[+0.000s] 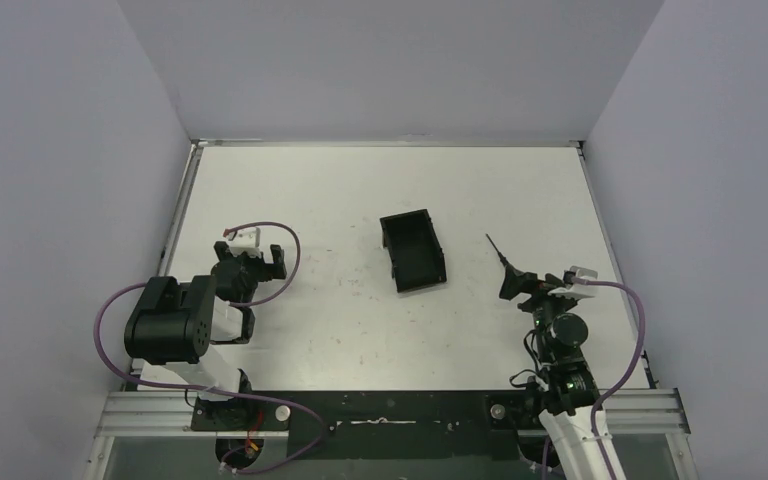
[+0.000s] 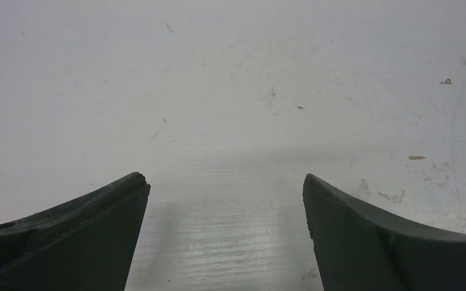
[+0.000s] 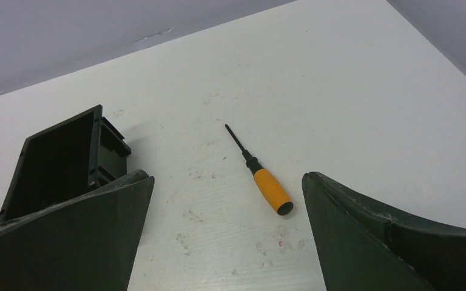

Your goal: Put the screwdriver in the bin

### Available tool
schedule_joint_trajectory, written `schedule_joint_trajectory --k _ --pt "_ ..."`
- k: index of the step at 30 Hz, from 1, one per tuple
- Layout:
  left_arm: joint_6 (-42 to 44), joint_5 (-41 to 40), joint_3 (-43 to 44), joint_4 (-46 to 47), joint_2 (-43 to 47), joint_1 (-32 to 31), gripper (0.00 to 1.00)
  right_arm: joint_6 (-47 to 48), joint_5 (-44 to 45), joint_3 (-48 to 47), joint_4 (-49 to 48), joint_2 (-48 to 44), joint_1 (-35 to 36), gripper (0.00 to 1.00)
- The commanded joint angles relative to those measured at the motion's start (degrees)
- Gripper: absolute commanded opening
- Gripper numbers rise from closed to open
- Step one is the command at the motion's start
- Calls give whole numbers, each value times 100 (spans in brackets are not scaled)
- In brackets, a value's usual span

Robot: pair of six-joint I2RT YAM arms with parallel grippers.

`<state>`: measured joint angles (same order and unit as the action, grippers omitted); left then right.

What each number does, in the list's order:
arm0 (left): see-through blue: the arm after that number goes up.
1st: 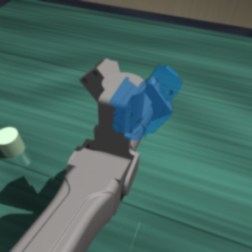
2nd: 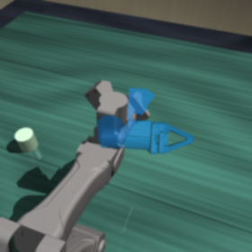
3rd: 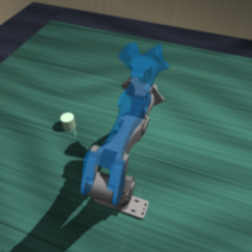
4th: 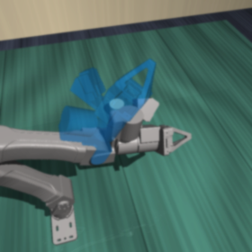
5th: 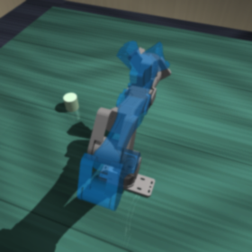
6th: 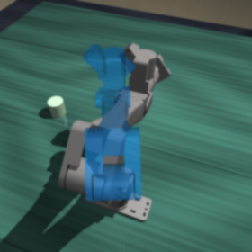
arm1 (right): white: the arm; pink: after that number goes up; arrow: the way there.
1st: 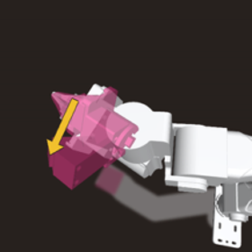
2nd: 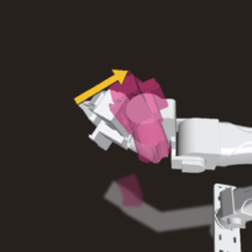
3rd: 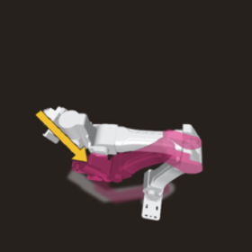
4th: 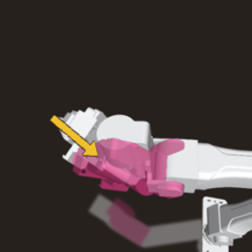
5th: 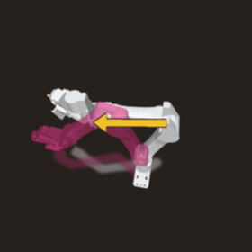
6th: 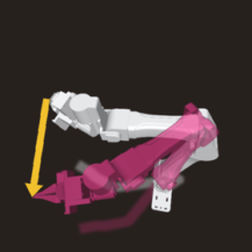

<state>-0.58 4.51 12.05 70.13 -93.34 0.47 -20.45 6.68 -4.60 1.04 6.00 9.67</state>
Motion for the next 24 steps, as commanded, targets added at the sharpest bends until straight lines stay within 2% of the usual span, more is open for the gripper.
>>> schedule_joint_trajectory --k 1,3,6,10,13,17,21,24 --pt "31 -14 113 249 79 -3 97 10 214 -490 -122 112 -42 100" --pt "31 -19 113 248 78 -3 97 121 320 -812 -1 309 -44 100" --pt "25 -14 113 248 75 -3 97 338 833 -1490 284 1072 -38 100" --pt "27 -20 115 248 72 -3 97 569 1453 -2848 1049 2737 -42 100" --pt "28 -19 113 247 75 -3 97 869 1078 -3898 1684 4293 -55 100" --pt "27 -16 113 247 70 -3 97 1076 764 -5459 3028 6467 -72 100" --pt "30 -14 115 247 79 -3 97 1234 432 -5936 3275 7904 -114 100" --pt "28 -22 115 248 78 -3 97 1266 156 -5992 3136 8498 -138 100"
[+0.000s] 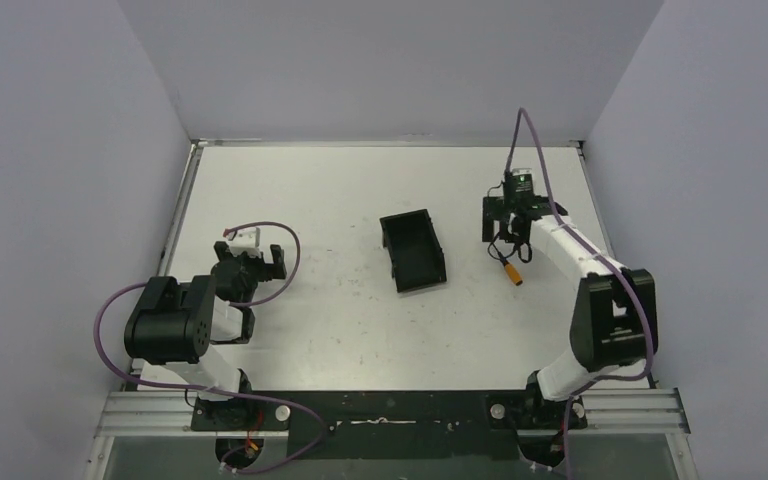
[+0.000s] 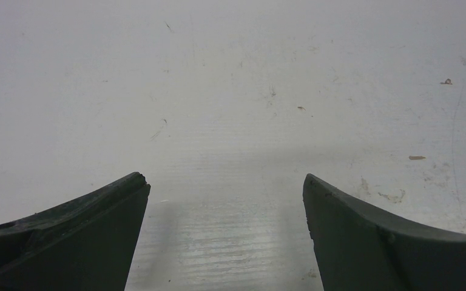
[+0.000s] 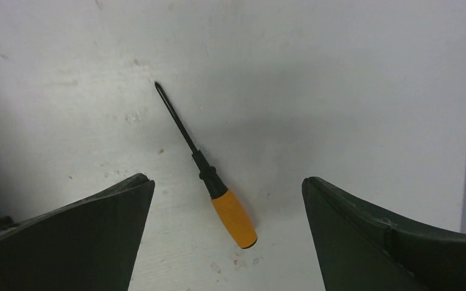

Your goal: Put the screwdriver in the bin

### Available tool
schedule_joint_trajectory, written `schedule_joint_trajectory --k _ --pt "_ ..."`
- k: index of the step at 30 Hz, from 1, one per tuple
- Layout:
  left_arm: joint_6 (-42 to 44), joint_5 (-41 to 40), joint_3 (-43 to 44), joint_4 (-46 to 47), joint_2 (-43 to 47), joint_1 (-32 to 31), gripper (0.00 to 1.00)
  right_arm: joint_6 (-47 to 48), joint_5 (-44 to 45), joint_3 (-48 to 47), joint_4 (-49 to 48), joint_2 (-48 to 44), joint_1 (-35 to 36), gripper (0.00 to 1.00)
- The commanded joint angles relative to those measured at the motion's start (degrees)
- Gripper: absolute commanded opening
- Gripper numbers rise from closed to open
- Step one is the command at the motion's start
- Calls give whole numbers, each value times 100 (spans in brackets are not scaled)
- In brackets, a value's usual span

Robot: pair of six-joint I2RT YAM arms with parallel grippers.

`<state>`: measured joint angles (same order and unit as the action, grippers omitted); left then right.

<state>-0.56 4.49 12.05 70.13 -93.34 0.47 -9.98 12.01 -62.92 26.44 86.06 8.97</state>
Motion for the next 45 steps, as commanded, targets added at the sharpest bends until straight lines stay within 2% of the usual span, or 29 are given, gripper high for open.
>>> schedule_joint_trajectory --k 1,4,8,10,11,12,15,16,23,27,34,40,45 --pt "26 -14 113 247 78 -3 97 222 -438 -142 553 668 -78 100" --pt "26 -10 115 249 70 -3 97 252 -696 -33 443 1080 -98 99" --pt "28 -14 113 248 70 -3 97 284 -918 218 271 1404 -160 83" --pt "28 -15 113 256 63 -3 97 295 -1073 318 206 1495 -244 66" --pt "29 -16 113 258 69 -3 97 301 -1125 349 191 1535 -279 53" --pt "24 -16 117 256 70 -3 97 308 -1153 358 198 1563 -295 36" --pt "29 -11 114 259 70 -3 97 364 -1157 330 282 1543 -307 3" --pt "29 -15 117 256 70 -3 97 381 -1157 305 324 1488 -307 0" --pt "29 -18 121 256 69 -3 97 827 -1224 8 557 438 60 0" --pt "27 -16 122 252 70 -3 97 1148 -635 -198 477 -374 679 0" --pt "27 -10 120 247 69 -3 97 1613 -750 -566 -354 -1094 2009 0" --pt "27 -14 122 252 76 -3 97 1713 -1404 -305 -1587 -990 2663 0" --pt "25 -18 115 247 79 -3 97 1705 -1447 -333 -1620 -217 2802 0"
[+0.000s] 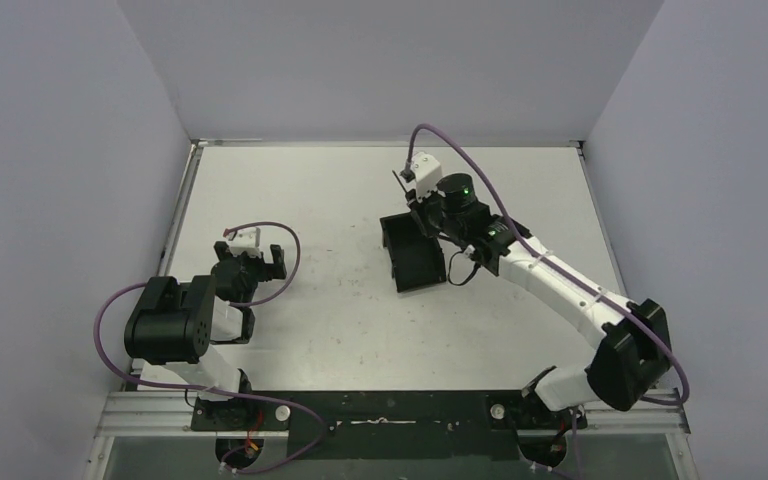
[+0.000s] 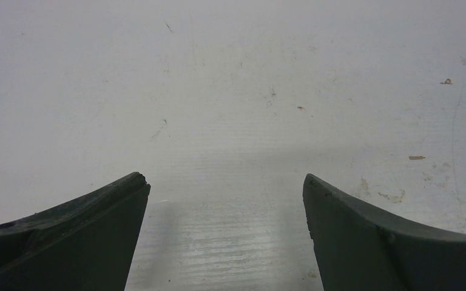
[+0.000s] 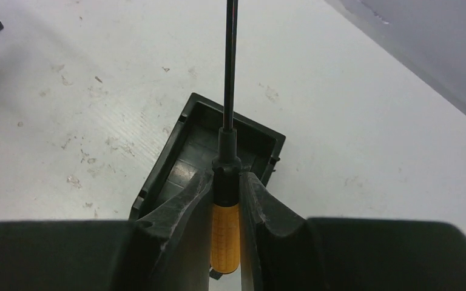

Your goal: Put the screwdriver in the bin

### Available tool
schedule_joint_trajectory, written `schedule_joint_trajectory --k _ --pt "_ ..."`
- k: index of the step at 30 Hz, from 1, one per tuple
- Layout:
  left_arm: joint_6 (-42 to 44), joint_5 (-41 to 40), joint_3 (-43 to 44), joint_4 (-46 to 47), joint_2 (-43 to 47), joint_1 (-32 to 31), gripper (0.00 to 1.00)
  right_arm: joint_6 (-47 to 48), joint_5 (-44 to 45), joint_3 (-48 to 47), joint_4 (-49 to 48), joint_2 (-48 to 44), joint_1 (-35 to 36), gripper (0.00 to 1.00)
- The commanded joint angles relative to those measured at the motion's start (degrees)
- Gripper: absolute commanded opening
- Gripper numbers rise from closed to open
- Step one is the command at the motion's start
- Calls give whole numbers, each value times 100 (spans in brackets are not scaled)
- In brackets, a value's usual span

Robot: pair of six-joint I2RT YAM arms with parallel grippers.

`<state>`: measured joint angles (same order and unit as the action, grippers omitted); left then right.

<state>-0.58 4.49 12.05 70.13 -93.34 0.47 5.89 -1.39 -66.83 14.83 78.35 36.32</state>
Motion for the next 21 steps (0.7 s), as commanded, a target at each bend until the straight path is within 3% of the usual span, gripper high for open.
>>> schedule_joint_trajectory --k 1,10,19,21 --pt "27 -13 120 247 77 -3 97 122 -80 68 -429 731 70 0" --pt "27 -16 114 247 70 -3 97 5 -187 379 -439 1470 134 0" --pt "27 -11 120 249 77 -3 97 -79 561 170 -56 2033 264 0" --pt "27 -14 120 249 75 -3 97 -96 671 70 19 2120 312 8"
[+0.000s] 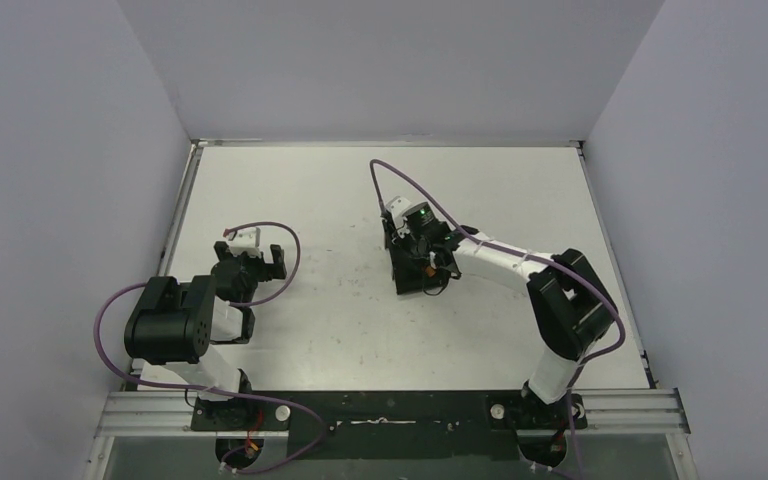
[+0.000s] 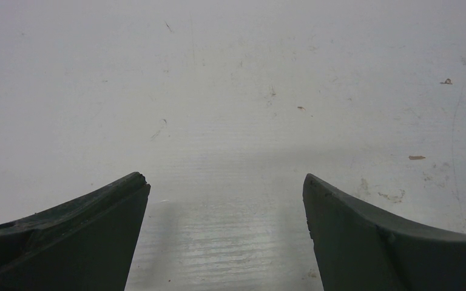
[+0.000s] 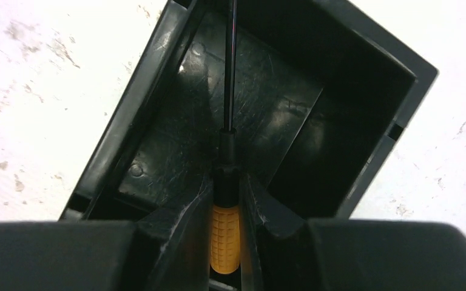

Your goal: Put the screwdriver in the bin

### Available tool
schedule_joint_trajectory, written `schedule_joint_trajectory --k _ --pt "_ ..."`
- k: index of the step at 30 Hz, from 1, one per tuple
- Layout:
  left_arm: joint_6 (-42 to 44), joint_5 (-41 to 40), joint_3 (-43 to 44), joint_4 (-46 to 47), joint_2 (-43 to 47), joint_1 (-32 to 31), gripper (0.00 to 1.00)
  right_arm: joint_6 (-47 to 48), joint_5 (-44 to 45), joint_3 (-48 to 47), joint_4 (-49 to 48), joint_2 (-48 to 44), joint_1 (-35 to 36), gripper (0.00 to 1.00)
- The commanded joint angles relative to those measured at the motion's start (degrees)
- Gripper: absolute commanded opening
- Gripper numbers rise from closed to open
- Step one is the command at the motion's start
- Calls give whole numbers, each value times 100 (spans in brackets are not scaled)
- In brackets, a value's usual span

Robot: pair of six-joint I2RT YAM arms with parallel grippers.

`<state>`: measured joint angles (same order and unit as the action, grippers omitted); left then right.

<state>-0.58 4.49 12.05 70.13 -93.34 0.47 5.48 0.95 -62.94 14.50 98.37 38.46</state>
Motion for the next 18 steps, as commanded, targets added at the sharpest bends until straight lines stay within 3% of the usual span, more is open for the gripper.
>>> schedule_joint_trajectory --k 1,3,5,18 --pt "30 -12 121 247 74 -3 97 -55 468 -357 72 143 130 16" --pt "25 -12 117 250 72 -3 97 -64 533 -389 87 169 167 40" --pt "24 -11 116 249 79 -3 97 -77 570 -430 99 165 204 51" --pt "25 -14 115 252 74 -3 97 -256 881 -577 30 -784 328 62"
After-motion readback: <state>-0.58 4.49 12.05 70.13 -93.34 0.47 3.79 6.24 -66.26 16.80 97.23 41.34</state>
